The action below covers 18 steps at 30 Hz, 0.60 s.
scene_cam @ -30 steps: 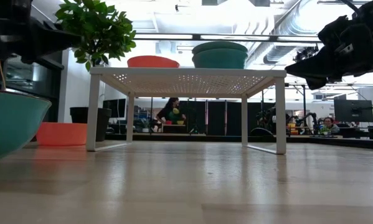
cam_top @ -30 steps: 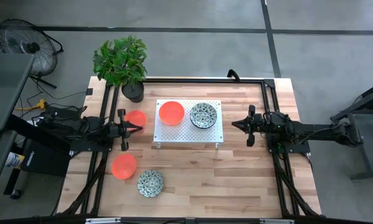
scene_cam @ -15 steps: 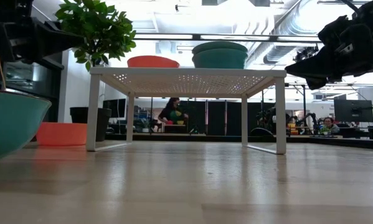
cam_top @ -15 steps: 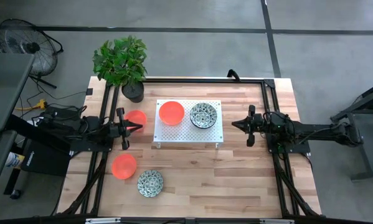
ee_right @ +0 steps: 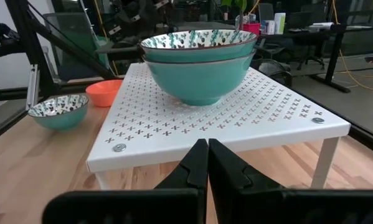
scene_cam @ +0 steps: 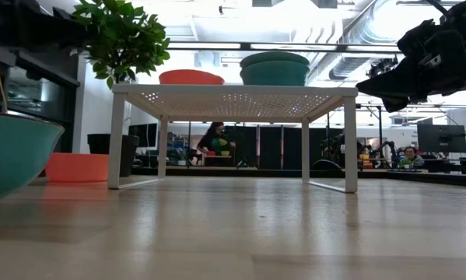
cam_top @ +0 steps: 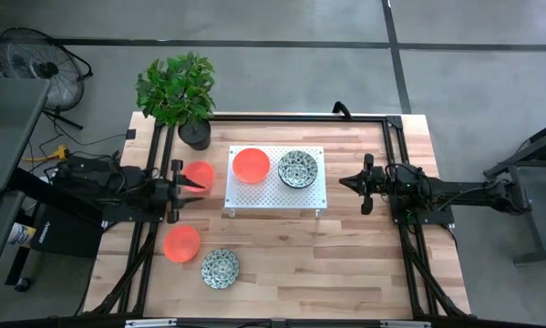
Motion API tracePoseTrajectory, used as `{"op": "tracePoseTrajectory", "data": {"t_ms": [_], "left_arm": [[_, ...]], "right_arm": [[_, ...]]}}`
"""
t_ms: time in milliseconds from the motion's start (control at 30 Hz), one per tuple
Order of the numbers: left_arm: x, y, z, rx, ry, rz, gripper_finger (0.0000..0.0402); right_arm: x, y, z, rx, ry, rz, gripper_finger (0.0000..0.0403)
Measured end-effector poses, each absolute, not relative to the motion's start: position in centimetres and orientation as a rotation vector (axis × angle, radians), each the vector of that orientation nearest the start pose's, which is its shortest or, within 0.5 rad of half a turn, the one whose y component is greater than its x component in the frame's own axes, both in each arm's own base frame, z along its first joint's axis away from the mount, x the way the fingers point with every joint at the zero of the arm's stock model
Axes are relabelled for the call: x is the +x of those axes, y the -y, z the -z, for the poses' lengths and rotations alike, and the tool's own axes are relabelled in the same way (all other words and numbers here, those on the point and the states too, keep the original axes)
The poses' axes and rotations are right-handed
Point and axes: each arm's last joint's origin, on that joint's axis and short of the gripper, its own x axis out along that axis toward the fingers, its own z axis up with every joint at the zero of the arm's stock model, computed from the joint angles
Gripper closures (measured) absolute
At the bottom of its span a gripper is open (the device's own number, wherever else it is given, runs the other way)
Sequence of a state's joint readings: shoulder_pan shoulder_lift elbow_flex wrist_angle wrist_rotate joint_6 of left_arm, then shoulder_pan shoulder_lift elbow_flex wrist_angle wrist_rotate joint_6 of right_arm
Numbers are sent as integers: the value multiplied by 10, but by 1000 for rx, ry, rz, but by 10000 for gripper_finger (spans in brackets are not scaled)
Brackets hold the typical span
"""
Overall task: Pick & Place Mini bowls
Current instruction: Stack the blue patterned bowl on the blue patterned bowls on the shelf
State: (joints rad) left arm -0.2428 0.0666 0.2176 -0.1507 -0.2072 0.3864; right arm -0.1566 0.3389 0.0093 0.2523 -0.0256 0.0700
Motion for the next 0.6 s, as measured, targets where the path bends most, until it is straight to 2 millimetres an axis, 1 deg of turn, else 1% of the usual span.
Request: {"op": "tracePoseTrajectory", "data": {"t_ms": [167, 300, 433, 600], "left_arm": [[86, 17, -226, 323, -100, 125, 264], [93, 21, -231, 300, -169, 210, 264], [104, 27, -234, 315, -239, 330, 264], [122, 36, -232, 315, -340, 505, 264]], "right_arm": [[117, 19, -161, 75, -72, 170, 403], [117, 19, -161, 75, -72, 171, 403], [117, 19, -161, 75, -72, 170, 402], [117, 19, -161, 75, -72, 170, 402]]}}
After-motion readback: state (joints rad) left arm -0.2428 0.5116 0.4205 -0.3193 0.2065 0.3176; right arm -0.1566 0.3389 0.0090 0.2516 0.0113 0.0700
